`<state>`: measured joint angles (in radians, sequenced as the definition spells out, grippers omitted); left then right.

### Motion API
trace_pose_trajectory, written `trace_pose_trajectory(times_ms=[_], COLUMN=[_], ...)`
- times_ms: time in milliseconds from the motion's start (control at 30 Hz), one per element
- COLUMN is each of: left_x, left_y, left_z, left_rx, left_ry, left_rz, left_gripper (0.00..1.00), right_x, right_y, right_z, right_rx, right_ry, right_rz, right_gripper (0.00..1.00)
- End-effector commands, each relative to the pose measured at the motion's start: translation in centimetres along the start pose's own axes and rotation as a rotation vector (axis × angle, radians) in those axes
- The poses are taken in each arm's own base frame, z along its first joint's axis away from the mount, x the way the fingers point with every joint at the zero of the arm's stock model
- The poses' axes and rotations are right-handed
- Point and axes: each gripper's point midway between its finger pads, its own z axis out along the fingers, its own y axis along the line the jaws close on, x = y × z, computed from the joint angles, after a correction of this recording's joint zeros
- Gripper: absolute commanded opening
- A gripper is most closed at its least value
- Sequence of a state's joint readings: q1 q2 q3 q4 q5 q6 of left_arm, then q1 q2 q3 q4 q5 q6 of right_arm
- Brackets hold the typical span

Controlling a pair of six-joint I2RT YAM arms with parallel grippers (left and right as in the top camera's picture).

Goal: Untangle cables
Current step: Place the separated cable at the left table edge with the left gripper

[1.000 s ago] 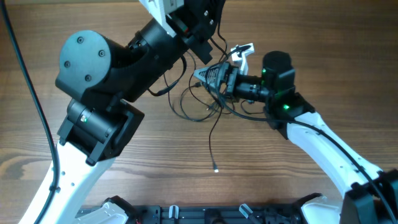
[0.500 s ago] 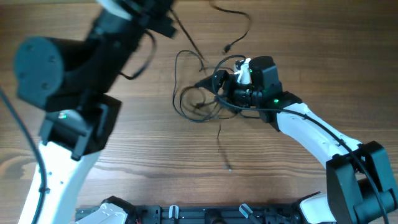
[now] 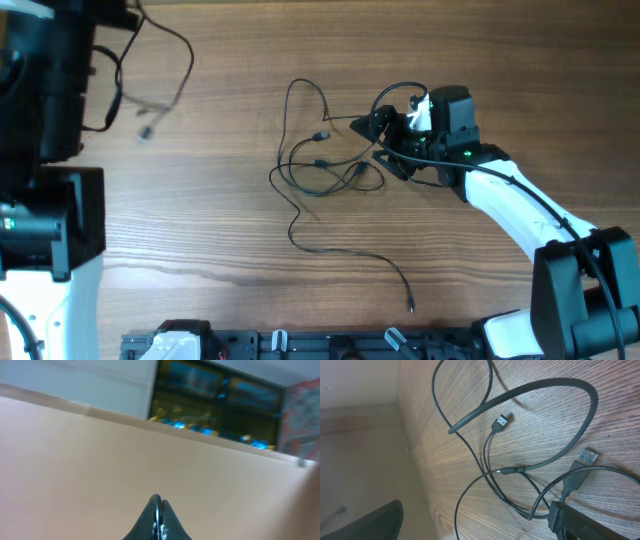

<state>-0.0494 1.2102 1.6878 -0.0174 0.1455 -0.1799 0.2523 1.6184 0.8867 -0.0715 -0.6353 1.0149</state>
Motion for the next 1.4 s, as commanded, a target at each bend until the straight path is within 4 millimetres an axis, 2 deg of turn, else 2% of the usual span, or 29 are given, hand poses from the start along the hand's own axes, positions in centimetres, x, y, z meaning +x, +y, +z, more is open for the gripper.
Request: trace_pose_trajectory(times_ms=[0,100,133,267,300,400,533,600,833,900,933,967,1000,1033,1233,1367], left_x=[2.7,6.3,7.8,12.0,13.1,14.6,16.9,18.3,22.6,23.6,24.2,24.7,25.2,25.6,26.8,28.1], left_y=[6.5,12.4,14.7,21.7,24.2,28.2,34.0,36.1,41.2,42.0,42.4,42.6,42.8,42.8,41.5,39.5], left_z=[0.2,-0.6,-1.1,-3.7,-5.0,-7.7,-13.1,-15.5,-22.6,-23.9,-24.6,-25.2,-25.5,-25.6,-23.9,-21.6], left_rx=[-0.245,-0.432,-0.493,-0.671,-0.736,-0.846,-1.025,-1.093,-1.267,-1.306,-1.322,-1.333,-1.334,-1.331,-1.204,-1.056], left_ry=[0.080,0.208,0.261,0.415,0.462,0.534,0.653,0.710,0.873,0.888,0.905,0.923,0.938,0.946,0.951,0.958], left_rz=[0.040,0.058,0.061,0.056,0.049,0.033,-0.017,-0.049,-0.162,-0.205,-0.225,-0.239,-0.252,-0.262,-0.352,-0.444], left_gripper=[0.04,0.04,0.04,0.04,0.04,0.04,0.04,0.04,0.04,0.08,0.22,0.49,0.94,1.00,1.00,1.00], right_x=[0.2,0.3,0.4,0.5,0.5,0.5,0.5,0.5,0.5,0.5,0.4,0.4,0.4,0.4,0.4,0.4], right_y=[-0.1,0.0,0.1,0.1,0.1,0.1,0.1,0.1,0.1,0.1,0.1,0.1,0.1,0.1,0.1,0.2], right_z=[0.2,0.2,0.2,0.2,0.2,0.2,0.2,0.2,0.2,0.2,0.2,0.2,0.2,0.2,0.2,0.2], right_rx=[-0.003,-0.009,-0.013,-0.015,-0.015,-0.015,-0.015,-0.015,-0.015,-0.015,-0.015,-0.015,-0.015,-0.015,-0.016,-0.017], right_ry=[0.017,0.027,0.033,0.036,0.036,0.035,0.035,0.035,0.036,0.035,0.034,0.035,0.034,0.034,0.034,0.033], right_rz=[-0.018,-0.018,-0.018,-0.017,-0.017,-0.017,-0.015,-0.015,-0.015,-0.015,-0.015,-0.015,-0.014,-0.015,-0.016,-0.017], right_gripper=[0.95,0.96,0.96,0.96,0.96,0.96,0.96,0.96,0.95,0.95,0.96,0.96,0.95,0.96,0.95,0.95])
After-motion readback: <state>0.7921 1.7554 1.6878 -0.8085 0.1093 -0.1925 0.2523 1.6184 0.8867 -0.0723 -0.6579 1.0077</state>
